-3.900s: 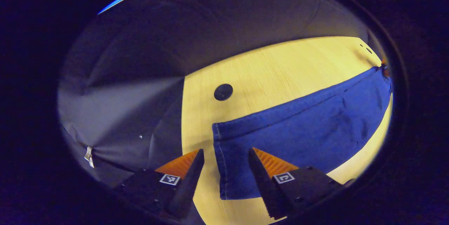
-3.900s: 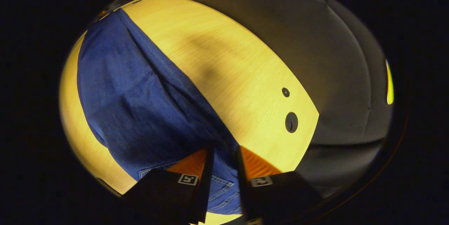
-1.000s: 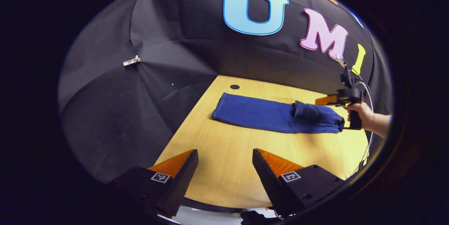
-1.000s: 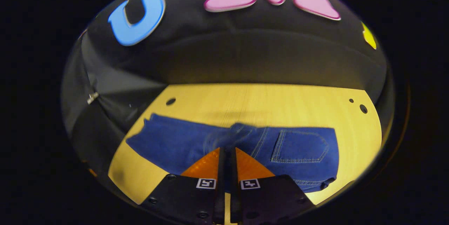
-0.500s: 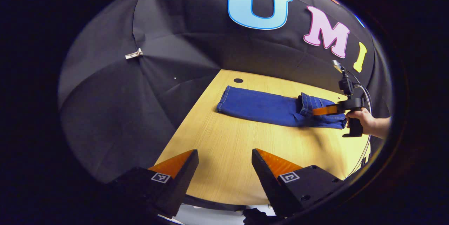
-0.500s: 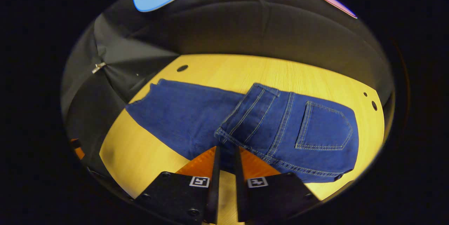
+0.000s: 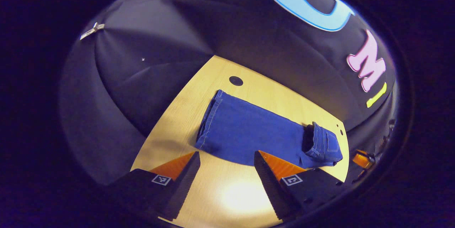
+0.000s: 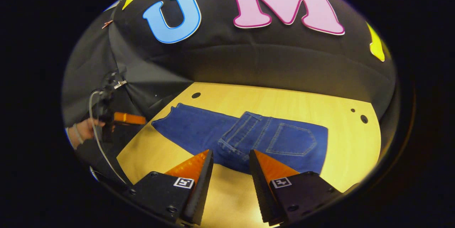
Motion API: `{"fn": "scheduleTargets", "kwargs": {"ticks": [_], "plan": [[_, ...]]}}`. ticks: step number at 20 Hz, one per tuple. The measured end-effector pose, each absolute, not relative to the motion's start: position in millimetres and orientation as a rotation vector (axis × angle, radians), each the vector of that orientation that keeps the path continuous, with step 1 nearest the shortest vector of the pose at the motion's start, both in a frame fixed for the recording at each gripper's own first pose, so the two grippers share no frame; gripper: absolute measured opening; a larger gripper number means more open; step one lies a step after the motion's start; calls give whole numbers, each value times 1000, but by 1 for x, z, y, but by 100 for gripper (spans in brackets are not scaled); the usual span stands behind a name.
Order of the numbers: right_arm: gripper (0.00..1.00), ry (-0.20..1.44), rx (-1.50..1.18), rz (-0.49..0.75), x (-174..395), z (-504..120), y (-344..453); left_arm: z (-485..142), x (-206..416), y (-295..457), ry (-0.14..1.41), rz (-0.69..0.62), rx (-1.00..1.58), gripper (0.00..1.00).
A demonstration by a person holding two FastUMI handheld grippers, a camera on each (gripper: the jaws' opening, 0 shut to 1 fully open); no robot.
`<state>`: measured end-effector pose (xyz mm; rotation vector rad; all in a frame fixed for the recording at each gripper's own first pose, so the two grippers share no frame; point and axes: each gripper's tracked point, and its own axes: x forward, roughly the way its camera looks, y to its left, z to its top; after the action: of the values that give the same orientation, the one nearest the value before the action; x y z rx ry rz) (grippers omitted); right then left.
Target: Grasp the waist and the cuffs of the jeans and fold them to make the two legs overlap; first hold the waist and fold one-third of the jeans toward the cuffs, then hold the cuffs and fold the remaining one-third in the same direction to finish folding.
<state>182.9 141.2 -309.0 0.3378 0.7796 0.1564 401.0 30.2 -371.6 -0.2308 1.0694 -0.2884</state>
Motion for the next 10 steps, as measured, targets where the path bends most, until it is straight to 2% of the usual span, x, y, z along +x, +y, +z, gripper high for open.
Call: {"fn": "scheduleTargets", "kwargs": {"ticks": [4,10], "plan": [[64,816,368,89,147,-314,108,-415,449,43,1180,-218,-87,97],[63,871,422,8,121,-332,81,-456,455,44,1277,-195,43,97]]}}
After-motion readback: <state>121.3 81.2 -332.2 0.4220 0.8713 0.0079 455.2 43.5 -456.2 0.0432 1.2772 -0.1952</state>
